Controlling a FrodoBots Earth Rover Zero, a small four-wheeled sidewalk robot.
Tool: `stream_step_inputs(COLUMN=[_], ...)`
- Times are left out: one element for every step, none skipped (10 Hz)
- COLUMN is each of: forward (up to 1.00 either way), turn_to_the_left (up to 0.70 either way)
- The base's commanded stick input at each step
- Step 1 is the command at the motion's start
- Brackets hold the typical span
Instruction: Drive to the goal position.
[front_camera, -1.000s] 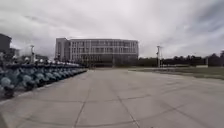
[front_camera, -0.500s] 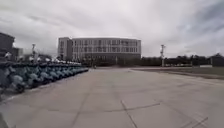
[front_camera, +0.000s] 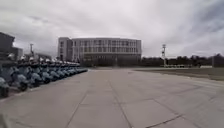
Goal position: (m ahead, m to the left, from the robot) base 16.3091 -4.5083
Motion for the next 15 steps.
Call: stream_step_inputs(forward=[1.00,1.00,1.00,1.00,1.00,1.00,1.00,1.00,1.00,1.00,1.00,1.00,1.00,1.00,1.00], turn_to_the_left=[0.00,0.00,0.00,0.00,0.00,0.00,0.00,0.00,0.00,0.00,0.00,0.00,0.00,0.00,0.00])
